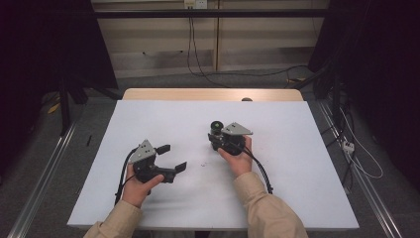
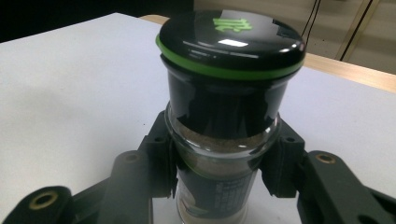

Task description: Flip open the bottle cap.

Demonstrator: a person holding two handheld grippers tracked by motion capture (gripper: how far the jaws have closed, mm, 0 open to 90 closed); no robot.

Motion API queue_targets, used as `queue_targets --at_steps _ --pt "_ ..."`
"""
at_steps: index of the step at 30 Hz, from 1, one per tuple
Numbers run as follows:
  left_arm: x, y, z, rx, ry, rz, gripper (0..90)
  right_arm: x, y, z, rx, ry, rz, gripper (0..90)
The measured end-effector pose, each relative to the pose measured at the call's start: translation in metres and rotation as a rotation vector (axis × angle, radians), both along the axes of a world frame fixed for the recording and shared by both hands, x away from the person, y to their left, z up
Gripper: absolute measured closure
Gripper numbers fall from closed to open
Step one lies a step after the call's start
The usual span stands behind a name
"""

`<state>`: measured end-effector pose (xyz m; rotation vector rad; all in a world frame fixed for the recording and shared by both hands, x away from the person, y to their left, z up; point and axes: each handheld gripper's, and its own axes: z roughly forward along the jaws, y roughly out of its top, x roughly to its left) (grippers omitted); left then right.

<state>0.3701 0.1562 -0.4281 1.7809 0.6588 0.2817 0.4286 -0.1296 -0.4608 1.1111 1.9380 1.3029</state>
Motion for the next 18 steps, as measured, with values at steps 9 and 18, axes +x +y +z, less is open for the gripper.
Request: queue_targets --at_steps 9,18 --pt "0.014 -0.007 0.000 0.000 0.022 0.023 28.3 0.000 0.000 0.000 0.001 0.002 0.000 53.4" --pt "0.023 -0.020 0.003 0.054 -0.013 0.006 59.6 0.000 0.000 0.000 0.001 0.003 -0.002 53.5"
